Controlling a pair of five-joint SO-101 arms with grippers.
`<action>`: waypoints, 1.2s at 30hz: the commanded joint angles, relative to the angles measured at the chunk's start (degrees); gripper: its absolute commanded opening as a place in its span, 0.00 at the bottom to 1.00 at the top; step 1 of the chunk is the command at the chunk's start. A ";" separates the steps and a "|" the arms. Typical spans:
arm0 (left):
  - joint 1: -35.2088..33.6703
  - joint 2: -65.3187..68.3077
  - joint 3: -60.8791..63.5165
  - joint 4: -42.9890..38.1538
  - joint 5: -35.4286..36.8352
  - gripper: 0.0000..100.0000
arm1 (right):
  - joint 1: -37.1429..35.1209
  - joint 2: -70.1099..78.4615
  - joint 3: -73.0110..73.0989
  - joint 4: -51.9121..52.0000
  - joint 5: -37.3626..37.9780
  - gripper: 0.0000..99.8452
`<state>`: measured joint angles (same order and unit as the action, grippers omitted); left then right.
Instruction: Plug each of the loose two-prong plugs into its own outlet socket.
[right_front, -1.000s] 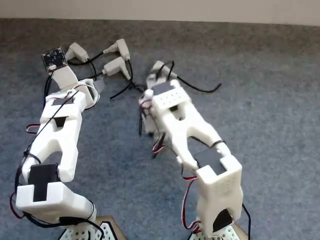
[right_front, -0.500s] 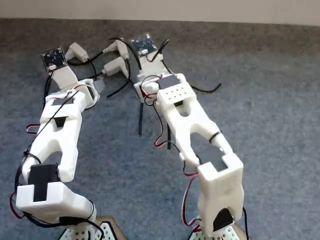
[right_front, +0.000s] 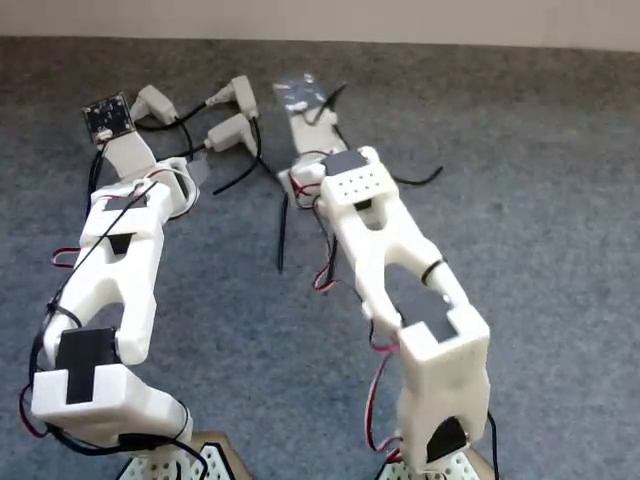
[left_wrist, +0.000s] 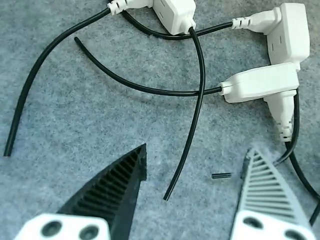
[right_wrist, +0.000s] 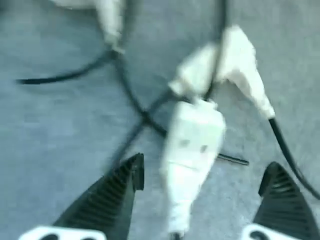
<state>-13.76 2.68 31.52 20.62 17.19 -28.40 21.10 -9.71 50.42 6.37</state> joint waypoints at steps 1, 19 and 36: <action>-0.66 -0.31 -2.51 0.18 0.26 0.31 | -3.91 -12.44 -1.27 3.38 4.13 0.34; 1.27 -7.52 -6.73 2.46 0.00 0.31 | -3.38 -59.82 -1.27 4.88 29.89 0.34; 8.40 -62.37 -28.62 39.74 -12.31 0.31 | 6.64 -78.99 -0.75 4.97 29.80 0.34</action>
<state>-6.90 -50.24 8.04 54.11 6.02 -22.51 -56.09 -9.89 55.43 36.88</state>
